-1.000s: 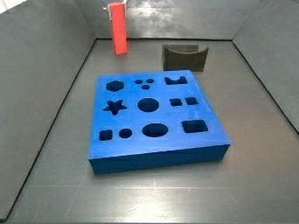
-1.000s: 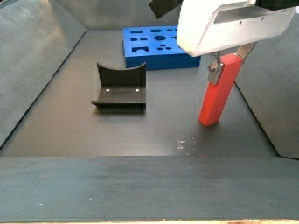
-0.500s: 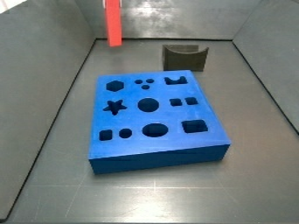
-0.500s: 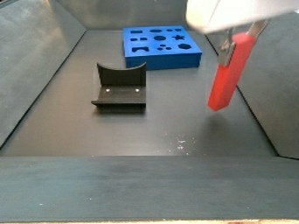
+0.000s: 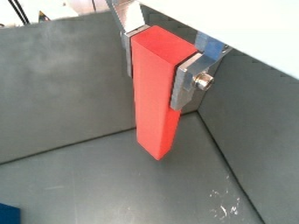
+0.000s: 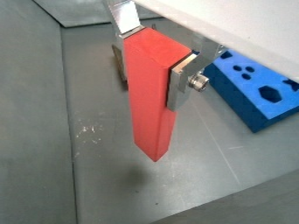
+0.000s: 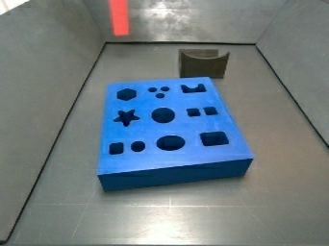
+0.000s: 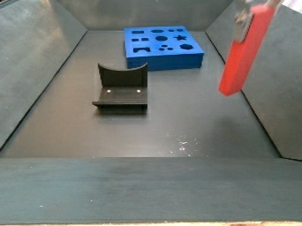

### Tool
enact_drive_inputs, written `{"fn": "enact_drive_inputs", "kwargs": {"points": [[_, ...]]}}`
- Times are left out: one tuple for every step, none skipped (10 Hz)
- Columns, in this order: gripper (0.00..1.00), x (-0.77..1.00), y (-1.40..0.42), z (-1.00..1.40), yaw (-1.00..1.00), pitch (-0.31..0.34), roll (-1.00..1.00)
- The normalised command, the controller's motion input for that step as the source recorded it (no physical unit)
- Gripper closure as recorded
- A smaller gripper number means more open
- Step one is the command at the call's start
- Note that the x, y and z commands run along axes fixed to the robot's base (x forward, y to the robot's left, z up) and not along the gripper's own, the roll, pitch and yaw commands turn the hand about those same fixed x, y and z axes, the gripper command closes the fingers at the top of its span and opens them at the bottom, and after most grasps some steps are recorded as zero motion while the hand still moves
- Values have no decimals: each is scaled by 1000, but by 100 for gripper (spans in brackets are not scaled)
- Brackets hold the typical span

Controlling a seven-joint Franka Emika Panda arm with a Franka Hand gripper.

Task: Pick up the rectangle object. Move up. Move to above the board. Insert the rectangle object.
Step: Move to above the board.

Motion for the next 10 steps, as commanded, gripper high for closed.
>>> {"fn": "enact_drive_inputs", "kwargs": {"points": [[100, -116, -53, 1000, 33, 50, 112], [100, -107, -49, 1000, 34, 58, 111], [100, -99, -47, 1000, 32, 63, 110], [100, -81, -38, 1000, 34, 77, 105], [100, -74, -35, 1000, 34, 81, 101], [100, -60, -27, 1000, 34, 85, 94], [100, -50, -25, 1000, 36, 88, 93], [100, -34, -22, 932, 40, 91, 97], [100, -24, -19, 841, 42, 91, 100], [100, -14, -14, 658, 44, 89, 102]]}}
